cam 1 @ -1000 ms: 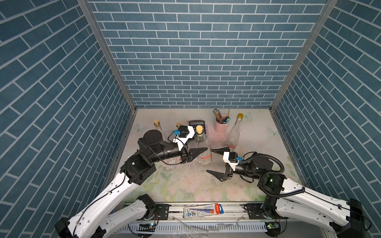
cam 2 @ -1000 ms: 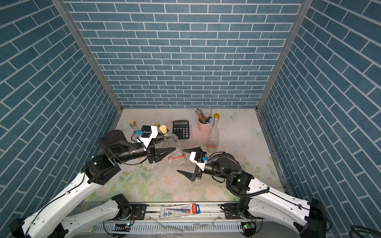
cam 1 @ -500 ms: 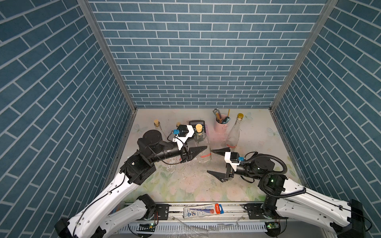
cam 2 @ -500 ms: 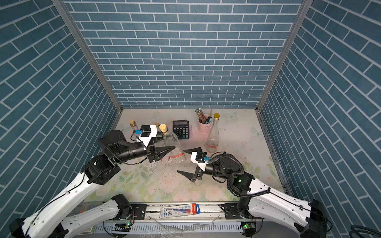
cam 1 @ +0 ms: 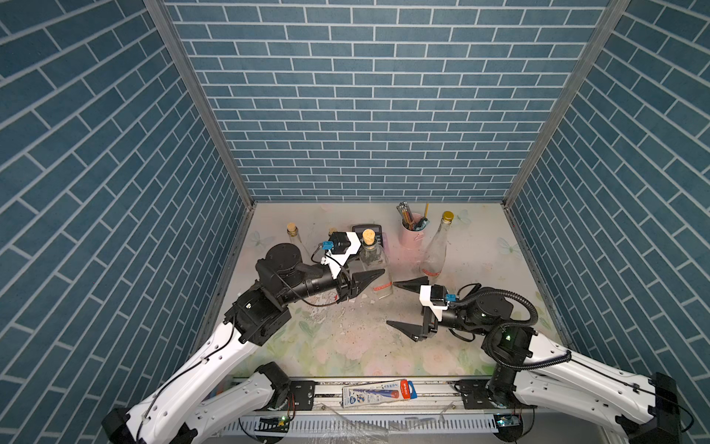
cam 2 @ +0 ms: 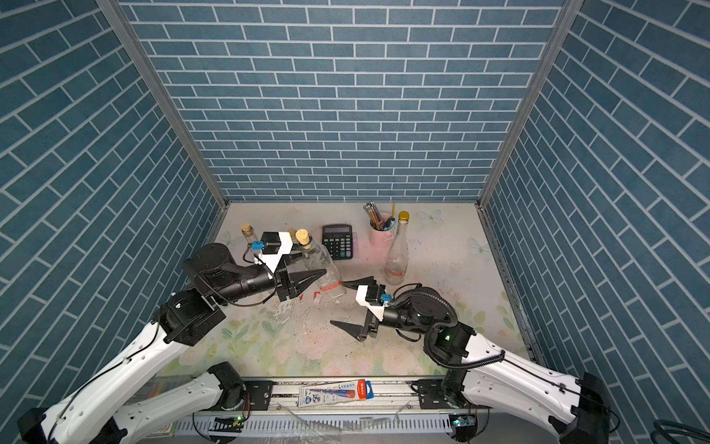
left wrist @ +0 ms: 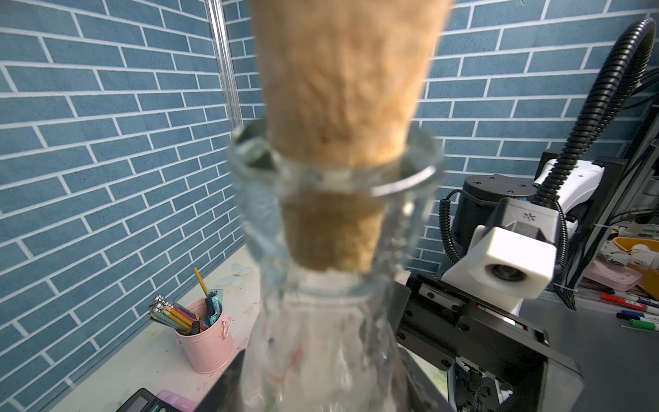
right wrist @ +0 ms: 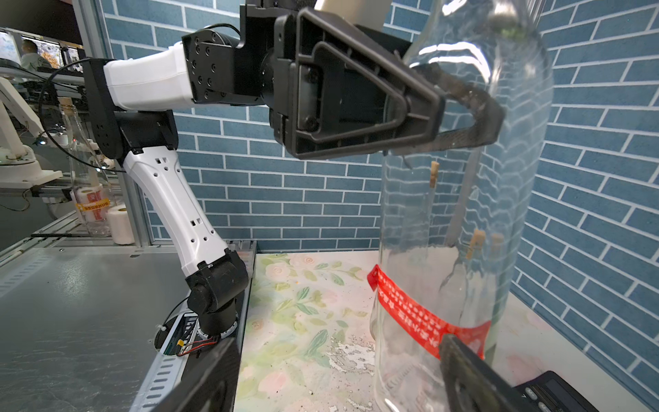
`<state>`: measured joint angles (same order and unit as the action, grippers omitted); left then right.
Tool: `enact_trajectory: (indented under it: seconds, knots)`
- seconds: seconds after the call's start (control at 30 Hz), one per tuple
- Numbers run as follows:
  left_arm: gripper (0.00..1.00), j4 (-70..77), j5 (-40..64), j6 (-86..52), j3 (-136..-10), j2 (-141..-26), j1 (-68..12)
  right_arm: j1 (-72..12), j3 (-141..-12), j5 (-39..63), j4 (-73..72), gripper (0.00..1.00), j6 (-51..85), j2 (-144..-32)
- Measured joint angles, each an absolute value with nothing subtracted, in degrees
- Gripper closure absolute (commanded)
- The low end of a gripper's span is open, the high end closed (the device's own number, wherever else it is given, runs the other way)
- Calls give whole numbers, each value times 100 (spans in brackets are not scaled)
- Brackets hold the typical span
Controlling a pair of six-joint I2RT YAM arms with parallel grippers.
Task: Remove the label from the bottle
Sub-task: Tear open the label from the bottle.
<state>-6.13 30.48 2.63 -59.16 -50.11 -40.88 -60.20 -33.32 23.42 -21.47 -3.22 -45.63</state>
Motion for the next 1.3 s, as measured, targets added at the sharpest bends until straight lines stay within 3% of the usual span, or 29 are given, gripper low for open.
enact_trajectory:
  seconds: [0.37, 0.8, 1.3]
  knots:
    - [100, -609, 2993, 261, -5911, -5006, -4082, -6020, -3334, 2231, -2110, 10, -327, -4436]
    - [100, -611, 4119, 309, -5911, -4812, -4029, -6020, -3347, 1988, -1811, 9, -327, -4556]
    - [100, -617, 4674, 386, -5911, -4757, -4001, -6101, -3380, 2147, -2016, 9, -320, -4681]
